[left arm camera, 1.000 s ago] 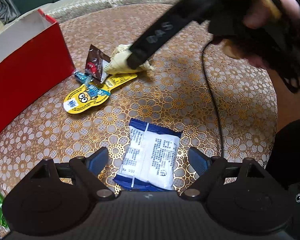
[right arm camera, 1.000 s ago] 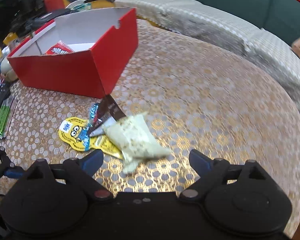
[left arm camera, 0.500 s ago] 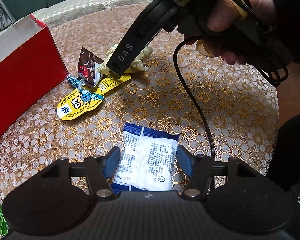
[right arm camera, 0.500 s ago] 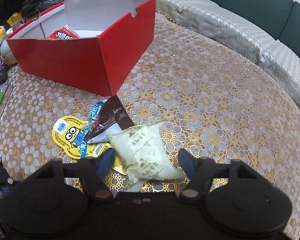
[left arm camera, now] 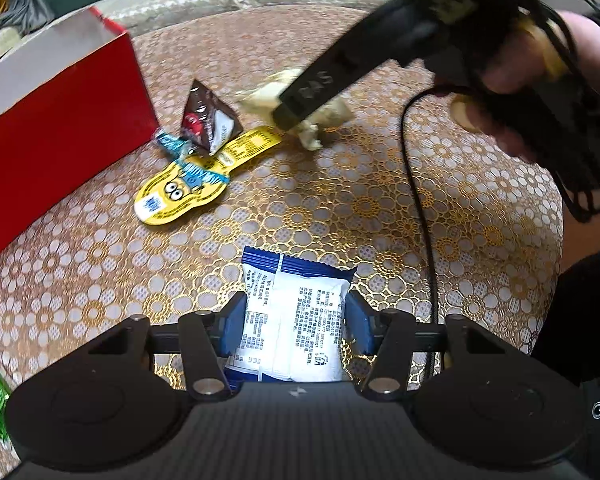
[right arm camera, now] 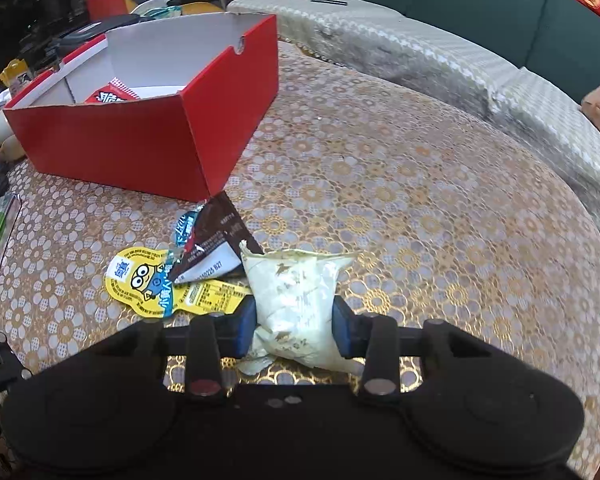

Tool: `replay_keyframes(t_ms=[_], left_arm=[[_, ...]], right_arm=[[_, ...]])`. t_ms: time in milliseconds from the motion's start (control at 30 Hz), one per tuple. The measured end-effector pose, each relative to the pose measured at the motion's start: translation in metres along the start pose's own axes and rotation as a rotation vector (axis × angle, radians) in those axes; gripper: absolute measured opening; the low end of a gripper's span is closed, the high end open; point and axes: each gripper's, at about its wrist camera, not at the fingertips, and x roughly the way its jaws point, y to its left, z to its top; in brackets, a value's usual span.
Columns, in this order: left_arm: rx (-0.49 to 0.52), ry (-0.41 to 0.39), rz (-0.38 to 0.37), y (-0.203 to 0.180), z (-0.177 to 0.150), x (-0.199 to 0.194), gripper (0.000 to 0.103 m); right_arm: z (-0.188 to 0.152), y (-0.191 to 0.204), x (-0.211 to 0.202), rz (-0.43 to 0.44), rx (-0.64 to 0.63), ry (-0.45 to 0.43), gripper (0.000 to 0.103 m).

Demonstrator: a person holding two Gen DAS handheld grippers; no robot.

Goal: Organize snacks
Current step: 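Grasp the white blue-edged packet with the left tool while the right tool grasps the pale crinkled bag, then carry the white packet and pale bag into the red box and open both tools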

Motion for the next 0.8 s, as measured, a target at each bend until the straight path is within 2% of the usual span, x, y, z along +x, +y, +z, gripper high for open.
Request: replay_keyframes(t_ms=[400, 800], left_arm=[[-0.117, -0.037, 0.042, 0.028, -0.003, -0.023, 0.051], [-0.211, -0.14, 0.098, 0.044, 0.007, -0.06, 0.051]], right_arm=[[-0.016, 0.004, -0.043, 0.007, 0.075, -0.051, 0.038], [-0.019, 0.022, -0.087, 0.032, 0.093, -0.098, 0.038]])
